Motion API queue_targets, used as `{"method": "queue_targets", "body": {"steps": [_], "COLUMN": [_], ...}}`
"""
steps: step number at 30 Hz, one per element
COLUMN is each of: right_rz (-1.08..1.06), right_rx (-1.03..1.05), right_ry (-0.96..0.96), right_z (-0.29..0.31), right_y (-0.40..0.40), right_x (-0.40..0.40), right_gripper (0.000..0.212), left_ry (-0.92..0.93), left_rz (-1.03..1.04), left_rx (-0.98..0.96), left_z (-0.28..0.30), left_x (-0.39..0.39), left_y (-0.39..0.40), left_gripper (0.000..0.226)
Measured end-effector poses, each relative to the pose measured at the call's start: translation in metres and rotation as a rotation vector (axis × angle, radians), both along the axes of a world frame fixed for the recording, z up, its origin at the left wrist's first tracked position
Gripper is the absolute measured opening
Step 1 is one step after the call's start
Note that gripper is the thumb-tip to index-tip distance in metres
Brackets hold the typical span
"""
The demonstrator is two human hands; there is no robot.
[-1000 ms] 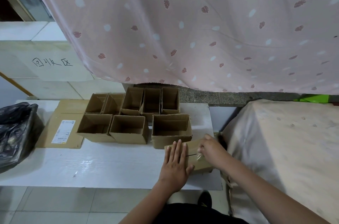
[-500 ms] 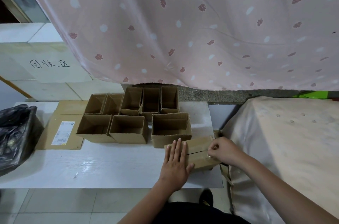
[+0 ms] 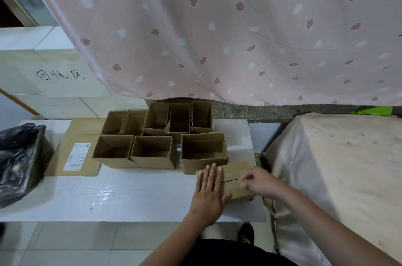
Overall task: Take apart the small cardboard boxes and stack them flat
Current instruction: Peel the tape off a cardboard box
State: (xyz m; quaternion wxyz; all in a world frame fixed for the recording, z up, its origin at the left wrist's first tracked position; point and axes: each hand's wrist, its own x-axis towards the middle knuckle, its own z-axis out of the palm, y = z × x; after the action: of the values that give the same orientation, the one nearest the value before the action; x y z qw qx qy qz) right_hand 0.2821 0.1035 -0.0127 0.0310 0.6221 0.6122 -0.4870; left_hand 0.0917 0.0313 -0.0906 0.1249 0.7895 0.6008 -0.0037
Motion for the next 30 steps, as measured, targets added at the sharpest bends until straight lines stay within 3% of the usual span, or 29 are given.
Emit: {"method": "queue_targets", "body": {"steps": [7,16,27,30], "right_rz": [0.087,0.064,-0.011,-0.068], "right_rx": [0.046,-0.069,0.431,0.438], "right_ry": [-0.024,0.014,-0.148,-0.086], "right_z": [0.008,0.013,0.023,0.027], "right_y": [0.006,0.008,0.010,0.013], "right_x": [0.005,0.016,0.026,0.034], "right_gripper": [0.019,0.022,0.031,0.028], "left_ry": [0.044,0.030,-0.020,-0.013], "left_rz": [-0.001,-0.006,-0.002,0.002], "left_rx": [0.026,0.008,-0.040,-0.040], "left_z": [0.003,0.005,-0.002,0.001], "left_x": [0.000,-0.001,-0.002,-0.001], "left_y": [-0.001,-0.001,0.001,0.001], "left_gripper": [0.075,0.075,0.076,0.076]}}
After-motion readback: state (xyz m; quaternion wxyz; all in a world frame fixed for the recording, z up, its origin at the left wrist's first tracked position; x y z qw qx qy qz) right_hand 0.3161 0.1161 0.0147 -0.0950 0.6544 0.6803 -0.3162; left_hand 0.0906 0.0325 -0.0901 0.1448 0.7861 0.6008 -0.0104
